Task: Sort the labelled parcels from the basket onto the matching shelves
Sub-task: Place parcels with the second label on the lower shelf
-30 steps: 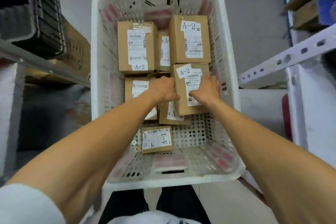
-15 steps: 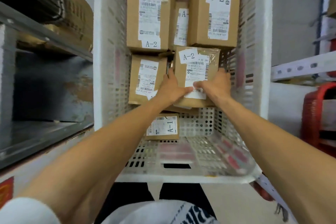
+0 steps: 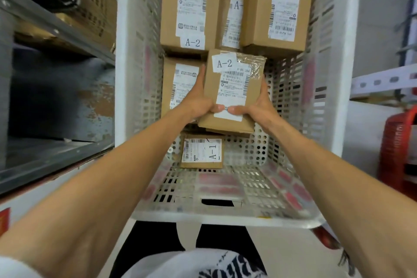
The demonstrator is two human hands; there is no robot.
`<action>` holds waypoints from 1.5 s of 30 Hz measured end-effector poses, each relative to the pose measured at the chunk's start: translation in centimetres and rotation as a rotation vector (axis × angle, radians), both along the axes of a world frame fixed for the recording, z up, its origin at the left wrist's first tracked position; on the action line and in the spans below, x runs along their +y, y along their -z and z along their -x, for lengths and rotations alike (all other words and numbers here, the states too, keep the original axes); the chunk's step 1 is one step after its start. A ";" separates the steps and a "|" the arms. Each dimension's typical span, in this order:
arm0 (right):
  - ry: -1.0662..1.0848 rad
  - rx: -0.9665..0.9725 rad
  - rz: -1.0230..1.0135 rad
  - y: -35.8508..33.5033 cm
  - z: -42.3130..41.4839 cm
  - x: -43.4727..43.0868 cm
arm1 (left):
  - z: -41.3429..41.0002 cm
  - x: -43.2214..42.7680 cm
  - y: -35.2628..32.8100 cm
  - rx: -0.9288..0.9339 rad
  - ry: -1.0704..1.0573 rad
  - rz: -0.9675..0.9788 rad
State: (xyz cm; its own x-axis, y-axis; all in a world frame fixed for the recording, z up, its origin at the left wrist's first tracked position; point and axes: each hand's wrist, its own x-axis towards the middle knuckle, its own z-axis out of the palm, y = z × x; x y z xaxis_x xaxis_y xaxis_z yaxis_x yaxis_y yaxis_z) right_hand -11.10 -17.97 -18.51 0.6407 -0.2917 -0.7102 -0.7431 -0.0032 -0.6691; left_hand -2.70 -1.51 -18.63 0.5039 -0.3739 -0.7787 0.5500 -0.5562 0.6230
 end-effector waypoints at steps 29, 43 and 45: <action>0.386 -0.416 0.198 -24.9 6.4 10.7 | -2.1 4.6 -27.6 -0.516 0.651 0.265; 0.411 -0.485 0.375 -31.0 21.9 14.2 | 13.0 8.5 -32.1 -0.539 0.665 0.463; 0.443 -0.506 0.390 -30.9 25.7 15.4 | 16.2 9.1 -31.9 -0.538 0.715 0.478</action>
